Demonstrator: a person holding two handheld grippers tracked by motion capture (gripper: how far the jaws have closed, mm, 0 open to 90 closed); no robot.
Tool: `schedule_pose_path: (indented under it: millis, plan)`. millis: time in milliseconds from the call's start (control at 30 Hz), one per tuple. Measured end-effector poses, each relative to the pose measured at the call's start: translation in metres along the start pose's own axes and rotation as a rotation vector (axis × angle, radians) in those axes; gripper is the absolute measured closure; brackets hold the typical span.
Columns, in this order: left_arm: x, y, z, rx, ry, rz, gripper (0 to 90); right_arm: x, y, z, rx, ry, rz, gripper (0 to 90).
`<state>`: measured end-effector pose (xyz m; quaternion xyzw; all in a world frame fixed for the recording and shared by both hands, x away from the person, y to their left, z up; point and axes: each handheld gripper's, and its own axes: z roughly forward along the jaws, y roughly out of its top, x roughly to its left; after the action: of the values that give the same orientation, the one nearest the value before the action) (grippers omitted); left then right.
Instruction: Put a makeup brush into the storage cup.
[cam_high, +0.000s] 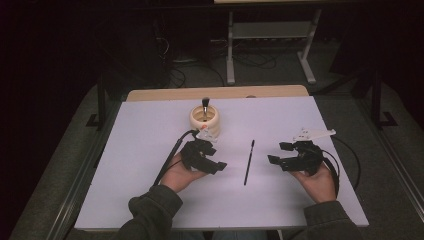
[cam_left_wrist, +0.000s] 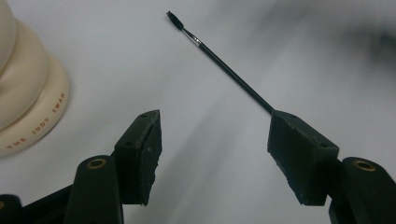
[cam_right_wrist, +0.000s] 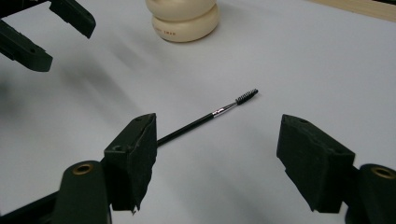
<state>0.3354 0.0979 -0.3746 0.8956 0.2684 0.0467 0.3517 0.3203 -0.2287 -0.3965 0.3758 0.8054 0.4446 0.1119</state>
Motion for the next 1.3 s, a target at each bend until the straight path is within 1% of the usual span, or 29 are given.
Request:
schedule_pose_path:
  millis: [33,67,100,133,200,233,267,300,400,433,467,567,600,633,667,700,767,833,867,900,967,1000,1033,1100,1167,1200,1233,1267,1300]
  plan:
    - [0.001,0.002,0.002,-0.003,-0.005,-0.008,35.5,-0.001,0.0,0.0,-0.003,-0.001,-0.001,27.5]
    - [0.001,0.003,0.004,-0.009,-0.011,-0.027,36.0,-0.001,0.0,0.0,-0.003,-0.002,0.004,27.4]
    - [0.003,0.004,0.005,0.0,-0.015,-0.019,36.1,-0.001,0.0,0.0,-0.001,-0.005,0.004,27.3]
    - [0.003,0.005,0.007,0.005,-0.017,-0.026,36.1,-0.001,-0.001,0.0,0.0,-0.006,0.005,27.3]
    - [0.004,0.007,0.009,0.016,-0.014,-0.019,36.3,-0.002,-0.001,0.0,-0.001,-0.007,0.006,27.1]
    - [0.003,0.009,0.011,0.007,-0.014,-0.033,36.5,-0.002,-0.002,0.0,0.001,-0.009,0.01,27.1]
    - [0.003,0.01,0.012,0.014,-0.015,-0.029,36.8,-0.004,-0.002,-0.001,0.001,-0.012,0.007,26.9]
    - [0.003,0.012,0.014,0.02,-0.012,-0.021,37.0,-0.003,-0.002,-0.001,0.003,-0.015,0.014,26.8]
    - [0.002,0.016,0.017,0.02,-0.016,-0.023,37.2,-0.004,-0.003,-0.002,-0.003,-0.015,0.011,26.9]
    - [0.002,0.018,0.018,0.027,-0.016,-0.018,37.6,-0.004,-0.003,-0.002,-0.004,-0.017,0.006,26.9]
    - [0.001,0.019,0.019,0.019,-0.014,-0.028,37.7,-0.004,-0.003,-0.002,-0.003,-0.018,0.008,26.9]
    - [0.002,0.022,0.02,0.033,-0.01,-0.018,38.9,-0.005,-0.003,-0.001,0.002,-0.023,0.008,26.8]
    - [0.001,0.023,0.022,0.029,-0.01,-0.026,38.9,-0.005,-0.003,-0.001,0.002,-0.023,0.008,26.8]
    - [0.002,0.024,0.022,0.035,-0.01,-0.02,39.2,-0.005,-0.003,-0.002,0.002,-0.025,0.006,26.9]
    - [0.0,0.025,0.024,0.029,-0.009,-0.034,39.5,-0.005,-0.003,-0.002,0.001,-0.026,0.011,26.8]
    - [0.0,0.027,0.026,0.045,-0.006,-0.023,40.3,-0.005,-0.004,-0.003,-0.001,-0.03,0.014,26.6]
    - [0.0,0.029,0.027,0.052,-0.003,-0.02,40.7,-0.005,-0.004,-0.003,0.0,-0.032,0.016,26.5]
    - [-0.001,0.032,0.031,0.051,-0.001,-0.028,40.9,-0.006,-0.005,-0.003,0.003,-0.037,0.016,26.1]
    - [-0.001,0.035,0.034,0.067,-0.001,-0.022,41.2,-0.007,-0.005,-0.003,0.007,-0.042,0.018,25.6]
    - [-0.001,0.035,0.034,0.067,-0.001,-0.022,41.4,-0.007,-0.005,-0.003,0.007,-0.042,0.018,25.6]
    - [-0.003,0.04,0.04,0.078,0.0,-0.017,41.6,-0.007,-0.006,-0.004,0.005,-0.046,0.016,25.5]
    - [-0.004,0.041,0.042,0.081,0.0,-0.019,41.8,-0.008,-0.006,-0.004,0.006,-0.048,0.024,25.4]
    - [-0.005,0.045,0.046,0.097,0.002,-0.007,42.1,-0.008,-0.006,-0.004,0.003,-0.047,0.021,25.4]
    - [-0.006,0.046,0.048,0.097,0.006,-0.005,42.6,-0.009,-0.007,-0.004,0.007,-0.051,0.021,25.3]
    - [-0.007,0.05,0.054,0.111,0.007,-0.004,42.8,-0.009,-0.007,-0.004,0.011,-0.054,0.022,25.3]
    - [-0.008,0.052,0.059,0.126,0.006,-0.001,43.2,-0.01,-0.008,-0.004,0.007,-0.055,0.019,25.3]
    - [-0.01,0.053,0.061,0.129,0.005,-0.005,43.6,-0.011,-0.008,-0.005,0.007,-0.055,0.016,25.3]
    - [-0.01,0.054,0.064,0.135,0.003,0.001,44.0,-0.011,-0.008,-0.005,0.005,-0.059,0.015,25.3]
    - [-0.012,0.055,0.067,0.13,0.002,-0.013,44.1,-0.011,-0.008,-0.006,0.006,-0.058,0.025,25.3]
